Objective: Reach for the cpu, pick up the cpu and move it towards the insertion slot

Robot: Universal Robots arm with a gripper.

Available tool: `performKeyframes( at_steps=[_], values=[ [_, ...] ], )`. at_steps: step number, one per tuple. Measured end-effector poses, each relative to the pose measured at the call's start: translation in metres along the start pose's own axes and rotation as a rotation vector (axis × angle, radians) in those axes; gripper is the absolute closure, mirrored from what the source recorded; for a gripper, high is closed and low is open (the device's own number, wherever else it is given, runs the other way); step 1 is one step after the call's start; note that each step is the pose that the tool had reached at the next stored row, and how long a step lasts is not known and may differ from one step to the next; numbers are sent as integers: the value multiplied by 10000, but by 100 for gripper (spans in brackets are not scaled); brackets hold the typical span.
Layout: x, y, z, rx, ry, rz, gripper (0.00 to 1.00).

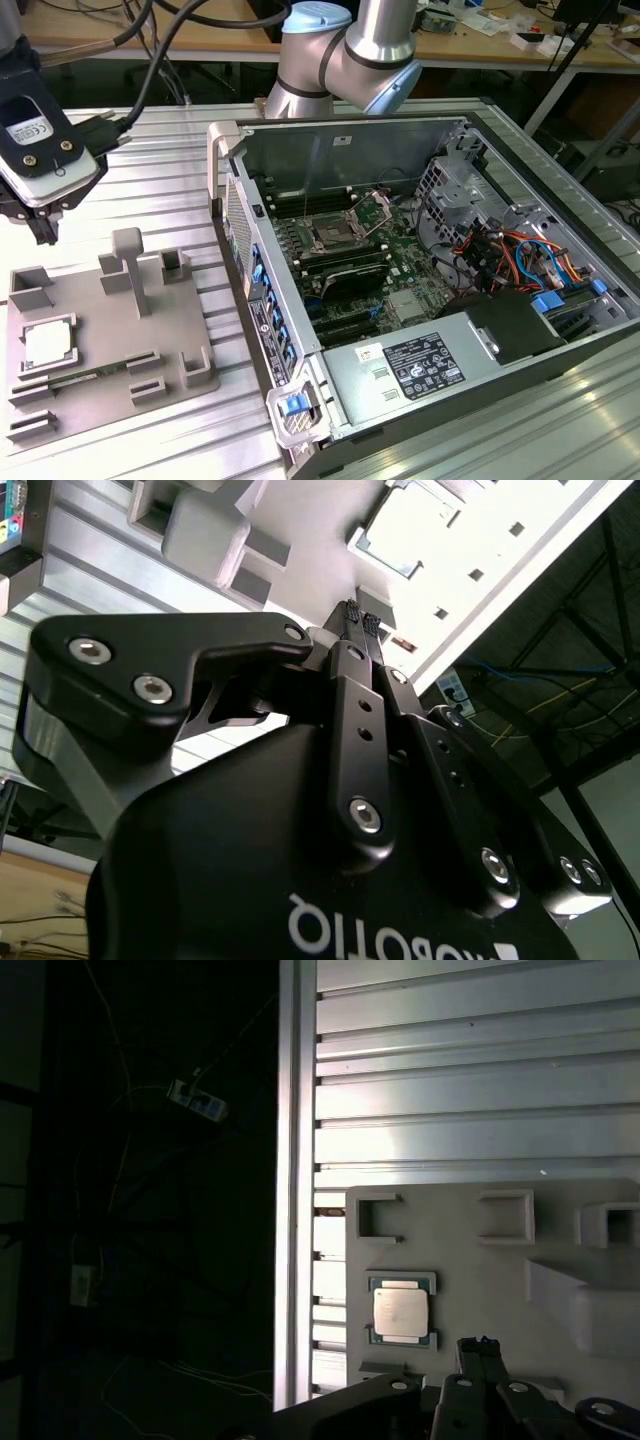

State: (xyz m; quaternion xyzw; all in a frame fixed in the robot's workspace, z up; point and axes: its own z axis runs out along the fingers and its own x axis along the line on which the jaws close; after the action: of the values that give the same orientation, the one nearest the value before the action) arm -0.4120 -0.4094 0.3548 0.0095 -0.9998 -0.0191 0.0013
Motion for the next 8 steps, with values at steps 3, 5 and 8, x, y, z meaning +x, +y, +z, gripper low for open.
performKeyframes(
  at_steps=[3, 5, 8],
  values=[
    [20, 0, 1, 0, -1, 0, 89],
    [43, -2, 1, 0, 0, 1, 89],
    [99, -24, 2, -1, 0, 0, 89]
  ],
)
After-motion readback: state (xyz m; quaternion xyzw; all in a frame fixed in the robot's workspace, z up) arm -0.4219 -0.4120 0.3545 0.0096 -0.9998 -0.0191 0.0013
